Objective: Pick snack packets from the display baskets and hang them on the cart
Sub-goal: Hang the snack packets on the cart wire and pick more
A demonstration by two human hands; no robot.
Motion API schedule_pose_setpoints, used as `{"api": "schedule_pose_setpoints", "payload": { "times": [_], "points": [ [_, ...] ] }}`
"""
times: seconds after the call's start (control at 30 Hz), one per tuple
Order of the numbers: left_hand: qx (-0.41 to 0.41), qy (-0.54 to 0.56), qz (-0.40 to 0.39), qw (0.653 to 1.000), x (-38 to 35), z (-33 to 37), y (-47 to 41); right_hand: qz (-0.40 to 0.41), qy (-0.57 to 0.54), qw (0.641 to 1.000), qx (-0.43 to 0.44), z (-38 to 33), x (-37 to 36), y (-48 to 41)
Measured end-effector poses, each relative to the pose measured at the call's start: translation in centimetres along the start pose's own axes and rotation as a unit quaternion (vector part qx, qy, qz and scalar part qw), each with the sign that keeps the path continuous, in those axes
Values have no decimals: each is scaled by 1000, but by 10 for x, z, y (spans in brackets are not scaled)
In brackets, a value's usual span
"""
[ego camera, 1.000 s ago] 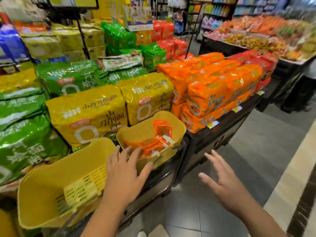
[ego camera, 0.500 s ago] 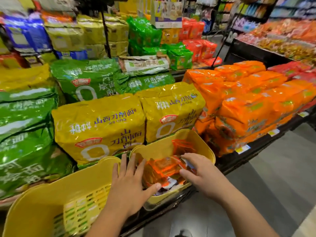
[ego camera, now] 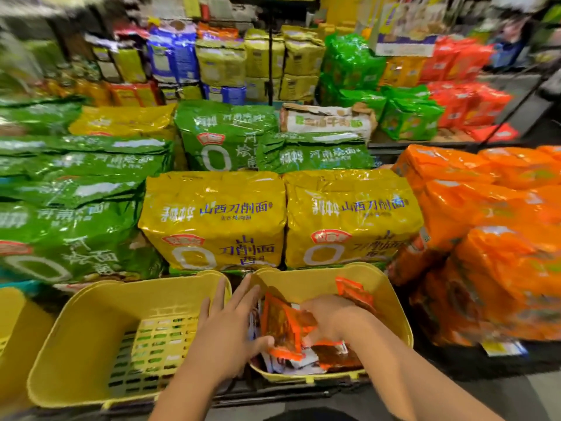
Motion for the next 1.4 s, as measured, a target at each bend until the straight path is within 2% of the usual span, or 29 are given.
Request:
{"api": "schedule_pose_setpoints", "payload": {
  "times": [0.1, 0.2, 0.23, 0.27, 0.33, 0.43, 0.5, 0.57, 0.63, 0.67, 0.73, 0.77, 0.8, 0.87, 0.97, 1.07, 1.17, 1.23, 1.27, 1.33, 1.4],
  "points": [
    [-1, 36, 7, 999, -2, -3, -2, 1, 14, 1000, 23, 3, 9, 9],
    [-35, 137, 75, 987, 8, 3, 2, 123, -60, 989, 58, 13, 29, 27],
    [-46, 188, 96, 976, 13, 6, 4, 160, -124, 977, 67, 16, 37, 34],
    [-54, 236, 112, 964, 18, 11, 7, 180, -231, 953, 83, 17, 43, 42],
    [-70, 339, 127, 930, 28, 22, 11, 188, -446, 865, 134, 10, 55, 59],
    [-87, 558, 82, 821, 28, 33, 9, 196, -573, 773, 188, -12, 69, 77],
    [-68, 637, 85, 763, 27, 29, 5, 205, -609, 740, 197, -20, 71, 76],
    [-41, 665, 127, 734, 31, 17, 3, 249, -588, 755, 151, -15, 66, 68],
    [-7, 681, 171, 712, 36, 0, 3, 258, -544, 795, 74, -3, 53, 57],
    [6, 687, 179, 704, 38, -6, 4, 236, -486, 840, 42, 0, 45, 52],
    [22, 705, 178, 686, 41, -14, 6, 140, -280, 950, 6, -6, 24, 39],
    [28, 718, 177, 673, 41, -17, 6, 87, -193, 977, -2, -13, 13, 35],
    [32, 728, 176, 661, 41, -18, 6, 56, -138, 989, -9, -21, 5, 30],
    [28, 735, 165, 657, 41, -19, 7, 41, -121, 991, -23, -37, -4, 21],
    [17, 713, 150, 685, 42, -22, 9, 54, -135, 987, -61, -46, -6, 12],
    [4, 689, 121, 714, 44, -26, 10, 57, -99, 991, -64, -47, 0, 20],
    [2, 686, 100, 721, 46, -29, 11, 100, -131, 982, -88, -32, 13, 37],
    [4, 691, 87, 718, 46, -30, 10, 156, -233, 952, -123, -10, 24, 59],
    [5, 694, 83, 716, 47, -31, 9, 196, -310, 921, -129, -1, 30, 74],
    [4, 702, 79, 708, 49, -31, 6, 276, -484, 825, -96, 11, 38, 100],
    [-9, 718, 56, 694, 50, -23, 3, 304, -633, 711, -21, 8, 46, 116]
  ]
}}
Point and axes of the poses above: each hand's wrist, its own y-axis away from the middle knuckle, its own x-axis out of the back of the hand, z = x × y, the point moved 5 cm from there along -y, towards the middle knuckle, and after that the axes turned 12 degrees about y, right-handed, at the moved point
